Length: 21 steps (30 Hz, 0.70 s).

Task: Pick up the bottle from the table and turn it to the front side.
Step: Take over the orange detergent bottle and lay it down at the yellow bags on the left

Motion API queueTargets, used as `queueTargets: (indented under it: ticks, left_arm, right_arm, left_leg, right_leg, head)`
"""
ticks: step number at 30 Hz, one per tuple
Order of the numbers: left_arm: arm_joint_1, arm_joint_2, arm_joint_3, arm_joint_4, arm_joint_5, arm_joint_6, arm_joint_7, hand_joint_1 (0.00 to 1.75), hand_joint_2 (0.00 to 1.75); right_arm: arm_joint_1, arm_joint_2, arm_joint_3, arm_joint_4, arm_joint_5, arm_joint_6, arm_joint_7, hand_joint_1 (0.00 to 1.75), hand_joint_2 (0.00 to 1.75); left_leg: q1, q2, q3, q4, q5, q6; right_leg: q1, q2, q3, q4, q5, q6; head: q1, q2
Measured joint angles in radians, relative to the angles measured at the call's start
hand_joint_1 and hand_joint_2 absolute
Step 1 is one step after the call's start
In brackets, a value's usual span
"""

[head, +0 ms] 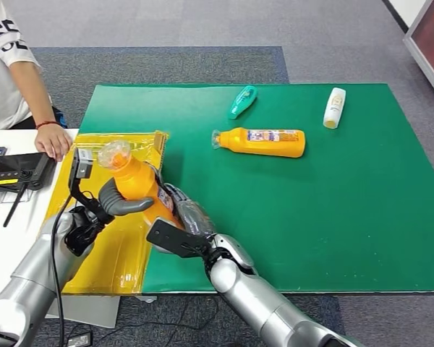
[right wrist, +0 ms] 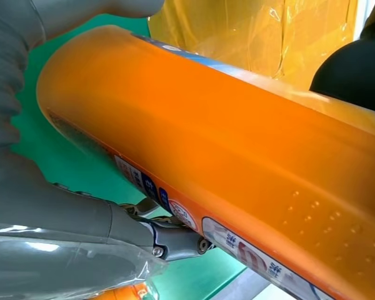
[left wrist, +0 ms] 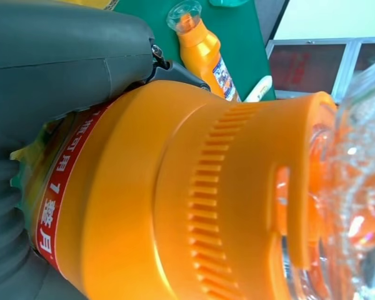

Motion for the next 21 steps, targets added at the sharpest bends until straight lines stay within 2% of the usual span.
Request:
queueTargets:
  ticks: [10, 21]
  left_arm:
    - [0.013, 0.007, 0.001, -0.007, -0.034, 0.013, -0.026, 1.75, 1.75]
    - [0.033, 0.035, 0.004, -0.084, -0.091, 0.037, -0.04, 1.75, 1.75]
  right_arm:
    - [0.001, 0.0, 0.002, 0.002, 0.0, 0.0, 0.006, 0.0, 1.75]
    - [0.002, 0.0, -0.001, 0.004, -0.004, -0.008, 0.006, 0.0, 1.75]
  left_leg:
    - [0.0, 0.0, 0.0, 0.0, 0.0, 0.0]
    - [0.0, 0.0, 0.001, 0.0, 0.0, 0.0]
  right_leg:
    - [0.0, 0.0, 0.0, 0.0, 0.0, 0.0]
    - [0.0, 0.0, 0.0, 0.0, 0.0, 0.0]
  head:
    - [0.0, 0.0]
    - [0.0, 0.0]
